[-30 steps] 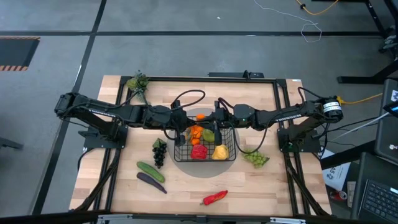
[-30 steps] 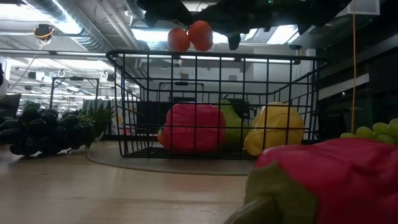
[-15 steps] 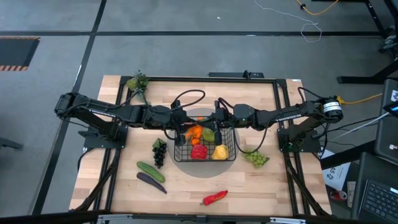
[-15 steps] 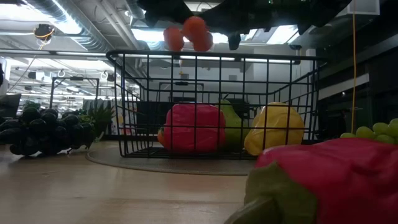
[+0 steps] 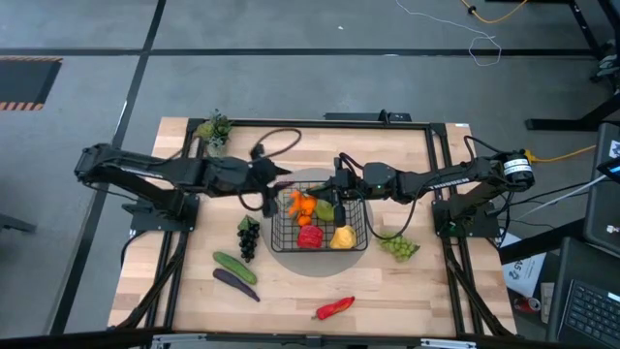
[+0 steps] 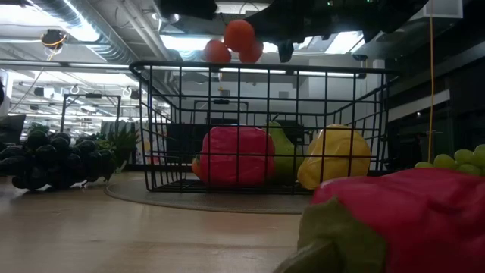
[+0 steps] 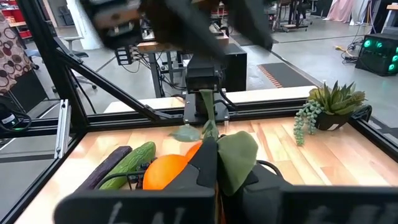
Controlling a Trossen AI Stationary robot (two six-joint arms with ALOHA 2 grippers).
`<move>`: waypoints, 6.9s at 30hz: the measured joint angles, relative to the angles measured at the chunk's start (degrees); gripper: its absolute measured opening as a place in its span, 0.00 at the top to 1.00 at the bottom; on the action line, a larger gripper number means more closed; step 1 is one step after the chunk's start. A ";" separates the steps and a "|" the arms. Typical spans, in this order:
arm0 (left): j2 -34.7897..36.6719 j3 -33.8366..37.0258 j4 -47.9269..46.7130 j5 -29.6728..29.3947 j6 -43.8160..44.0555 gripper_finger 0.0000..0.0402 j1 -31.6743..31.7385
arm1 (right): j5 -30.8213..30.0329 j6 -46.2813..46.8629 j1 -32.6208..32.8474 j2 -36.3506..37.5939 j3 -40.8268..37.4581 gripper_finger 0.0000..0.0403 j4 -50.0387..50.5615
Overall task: Build produce basket
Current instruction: Put the tangerines into the black wire basket, then put the green grapes into the black wire basket
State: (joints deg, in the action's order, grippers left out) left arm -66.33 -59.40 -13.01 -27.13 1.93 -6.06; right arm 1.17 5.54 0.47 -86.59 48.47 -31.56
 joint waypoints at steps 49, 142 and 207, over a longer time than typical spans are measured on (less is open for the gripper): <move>8.20 0.07 -36.02 -8.27 26.28 0.68 -0.03 | 8.31 -7.41 0.24 0.02 0.00 0.56 -4.15; 8.13 0.07 -40.09 -11.26 30.83 0.68 -0.02 | 4.09 72.32 17.09 18.84 -21.53 0.69 62.84; 8.13 0.07 -39.87 -12.90 30.98 0.68 0.04 | -22.58 -34.84 15.68 18.23 17.57 0.97 45.35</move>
State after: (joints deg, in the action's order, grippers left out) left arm -58.19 -59.33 -52.88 -40.03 32.91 -6.02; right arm -21.41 -29.30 16.15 -68.36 66.04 13.79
